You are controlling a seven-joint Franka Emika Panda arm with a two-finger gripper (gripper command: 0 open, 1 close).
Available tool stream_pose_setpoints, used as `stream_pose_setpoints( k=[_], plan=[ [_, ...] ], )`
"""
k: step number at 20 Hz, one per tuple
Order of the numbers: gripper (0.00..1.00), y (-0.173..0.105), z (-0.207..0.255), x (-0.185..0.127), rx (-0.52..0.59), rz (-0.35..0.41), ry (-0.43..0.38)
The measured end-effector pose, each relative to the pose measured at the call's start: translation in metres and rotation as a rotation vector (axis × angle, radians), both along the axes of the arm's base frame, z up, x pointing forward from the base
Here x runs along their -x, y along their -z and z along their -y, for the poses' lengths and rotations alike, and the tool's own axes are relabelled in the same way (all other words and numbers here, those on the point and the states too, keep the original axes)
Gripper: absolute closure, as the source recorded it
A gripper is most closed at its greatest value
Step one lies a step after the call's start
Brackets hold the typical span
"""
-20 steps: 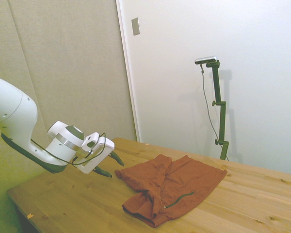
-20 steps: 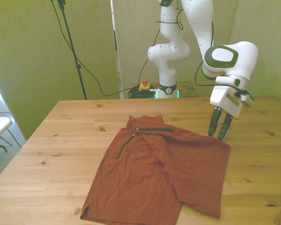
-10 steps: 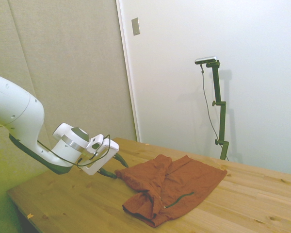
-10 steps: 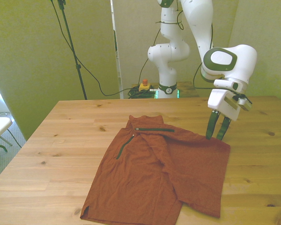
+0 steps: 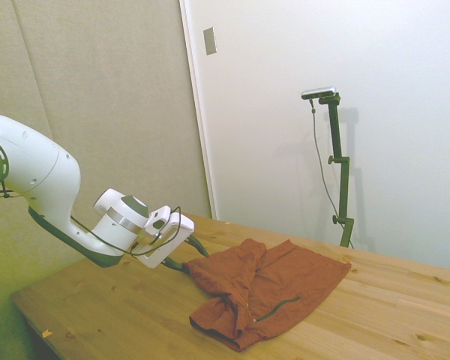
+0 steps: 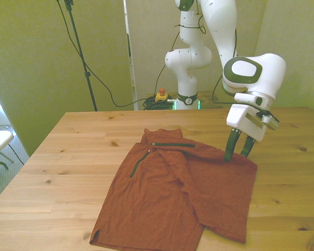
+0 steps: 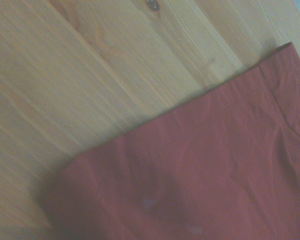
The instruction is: Fold the shorts
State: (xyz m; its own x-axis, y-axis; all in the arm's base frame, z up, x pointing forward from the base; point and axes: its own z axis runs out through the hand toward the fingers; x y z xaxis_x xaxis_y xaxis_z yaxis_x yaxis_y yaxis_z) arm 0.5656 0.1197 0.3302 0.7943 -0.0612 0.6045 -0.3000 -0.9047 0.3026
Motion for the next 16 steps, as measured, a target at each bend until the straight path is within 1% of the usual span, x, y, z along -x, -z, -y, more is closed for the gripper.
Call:
stream_pose_setpoints(
  k=[16],
  plan=[
    [1.00,0.014,0.008,-0.019,-0.009,-0.007,0.012]
  ],
)
